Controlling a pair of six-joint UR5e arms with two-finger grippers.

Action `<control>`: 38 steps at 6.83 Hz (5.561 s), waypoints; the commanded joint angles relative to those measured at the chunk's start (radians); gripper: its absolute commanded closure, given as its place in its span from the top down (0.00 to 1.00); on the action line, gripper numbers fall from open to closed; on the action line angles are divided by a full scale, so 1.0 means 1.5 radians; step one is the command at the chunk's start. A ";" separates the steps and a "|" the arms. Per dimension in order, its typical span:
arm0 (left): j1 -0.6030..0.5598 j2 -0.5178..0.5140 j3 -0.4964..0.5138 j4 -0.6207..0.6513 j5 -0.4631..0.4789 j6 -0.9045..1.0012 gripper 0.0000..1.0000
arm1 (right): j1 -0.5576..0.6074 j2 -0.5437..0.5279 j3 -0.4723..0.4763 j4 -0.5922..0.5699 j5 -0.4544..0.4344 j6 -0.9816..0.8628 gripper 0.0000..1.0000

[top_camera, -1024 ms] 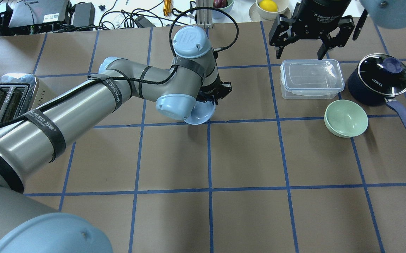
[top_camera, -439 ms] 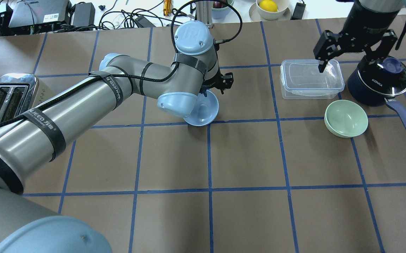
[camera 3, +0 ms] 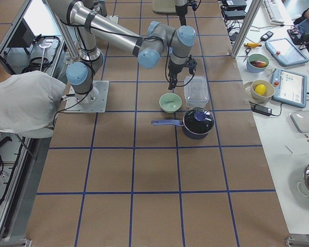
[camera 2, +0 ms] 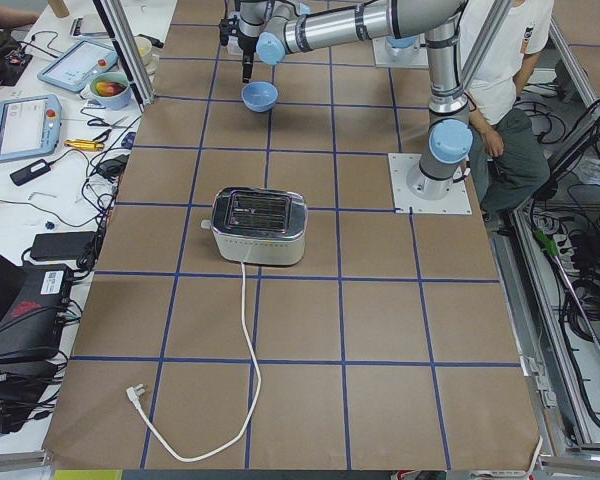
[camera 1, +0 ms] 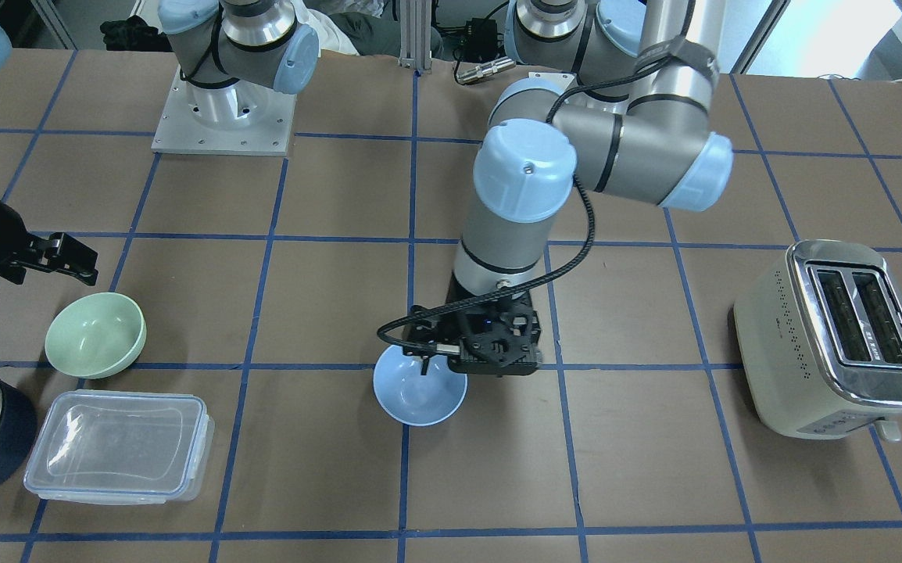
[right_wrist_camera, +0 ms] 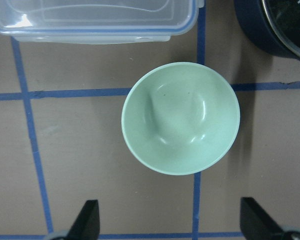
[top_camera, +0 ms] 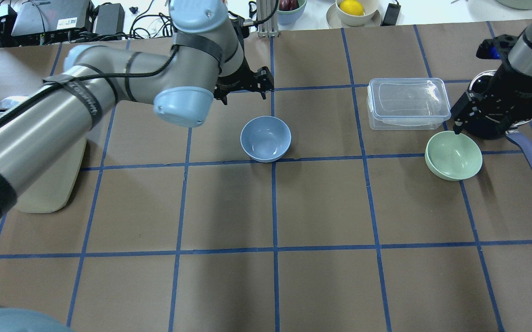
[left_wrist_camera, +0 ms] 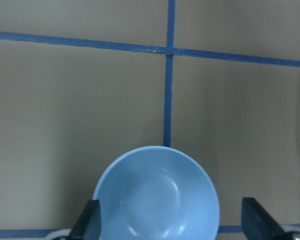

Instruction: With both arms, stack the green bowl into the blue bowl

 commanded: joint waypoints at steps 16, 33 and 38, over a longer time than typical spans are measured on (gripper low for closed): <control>0.141 0.243 -0.003 -0.274 0.044 0.186 1.00 | 0.231 0.065 -0.035 -0.061 0.187 0.318 0.00; 0.138 0.243 -0.006 -0.274 0.044 0.180 1.00 | 0.402 0.114 -0.187 0.007 0.060 0.517 1.00; 0.138 0.243 -0.006 -0.273 0.044 0.179 1.00 | 0.377 0.028 -0.318 0.198 0.024 0.416 1.00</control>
